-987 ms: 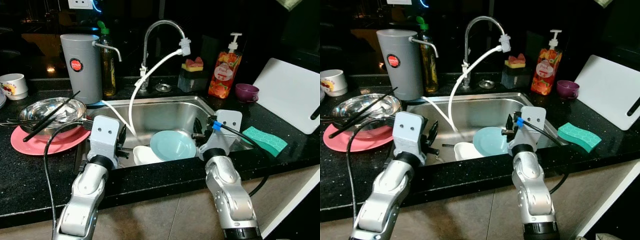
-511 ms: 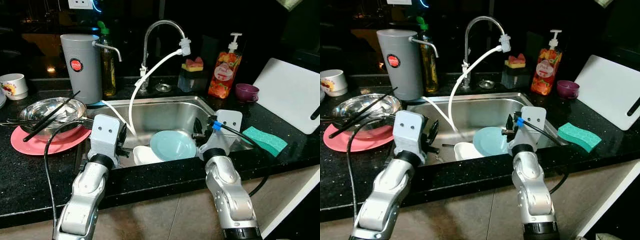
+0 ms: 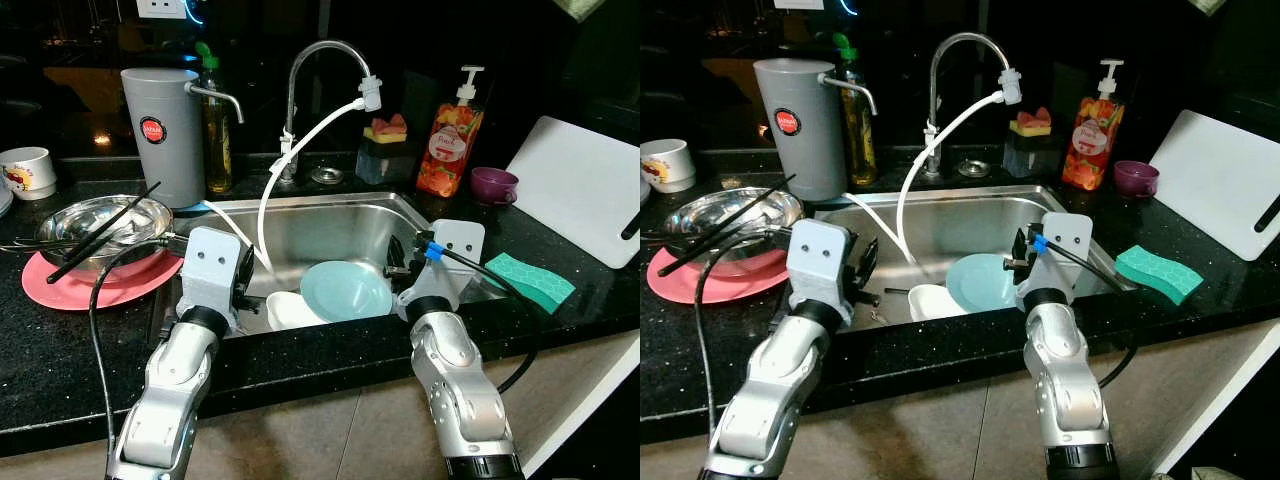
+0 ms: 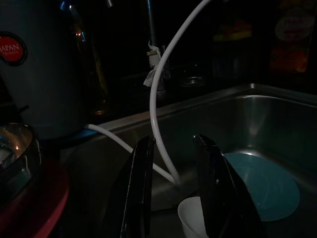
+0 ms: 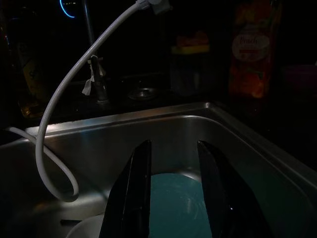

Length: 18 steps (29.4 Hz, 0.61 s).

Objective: Kitchen organization

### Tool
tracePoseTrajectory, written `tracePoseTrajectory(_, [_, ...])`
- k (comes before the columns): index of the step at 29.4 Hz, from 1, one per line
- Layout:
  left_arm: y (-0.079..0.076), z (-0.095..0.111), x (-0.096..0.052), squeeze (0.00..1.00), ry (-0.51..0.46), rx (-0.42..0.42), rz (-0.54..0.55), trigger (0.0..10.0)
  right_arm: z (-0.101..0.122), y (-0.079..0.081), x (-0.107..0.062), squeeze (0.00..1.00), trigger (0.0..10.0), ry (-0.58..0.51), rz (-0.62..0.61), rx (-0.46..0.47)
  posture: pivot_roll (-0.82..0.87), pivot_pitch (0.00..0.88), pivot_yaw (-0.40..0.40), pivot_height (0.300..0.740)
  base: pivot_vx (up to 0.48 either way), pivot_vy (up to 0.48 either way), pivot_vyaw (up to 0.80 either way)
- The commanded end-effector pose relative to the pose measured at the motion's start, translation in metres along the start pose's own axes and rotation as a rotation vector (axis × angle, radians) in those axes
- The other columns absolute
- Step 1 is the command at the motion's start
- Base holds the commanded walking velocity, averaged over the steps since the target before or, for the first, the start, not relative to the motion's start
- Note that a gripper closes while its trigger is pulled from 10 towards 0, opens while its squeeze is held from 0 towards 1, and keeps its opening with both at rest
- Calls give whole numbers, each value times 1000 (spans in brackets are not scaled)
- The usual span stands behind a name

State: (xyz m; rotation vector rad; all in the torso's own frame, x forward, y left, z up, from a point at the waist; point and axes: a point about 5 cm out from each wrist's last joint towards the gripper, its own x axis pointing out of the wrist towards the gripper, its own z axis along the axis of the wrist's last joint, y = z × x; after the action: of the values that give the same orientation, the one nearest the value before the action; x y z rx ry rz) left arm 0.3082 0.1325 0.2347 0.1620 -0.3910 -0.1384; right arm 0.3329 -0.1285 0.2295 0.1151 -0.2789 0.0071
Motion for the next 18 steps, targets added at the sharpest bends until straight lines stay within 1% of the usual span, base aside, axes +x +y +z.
tracePoseTrajectory(1, [-2, -3, 0, 0, 7, -1, -4, 10000, 0, -3, 0, 0, 10000, -8, -6, -1, 142, 66, -63, 740, 0, 0, 0])
tracePoseTrajectory(6, [-2, -3, -2, 0, 8, -1, -9, 10000, 1, -1, 1, 0, 10000, -10, -3, 0, 142, 66, -63, 740, 0, 0, 0])
tracePoseTrajectory(9, [0, -3, 1, 0, 4, -1, -1, 10000, 2, 2, 2, 0, 10000, -14, 6, 2, 135, 60, -66, 740, 0, 0, 0])
tracePoseTrajectory(18, [-3, -3, 0, 0, 3, -3, -11, 10000, 2, -1, 1, 0, 10000, -15, 0, -2, 135, 60, -66, 740, 0, 0, 0])
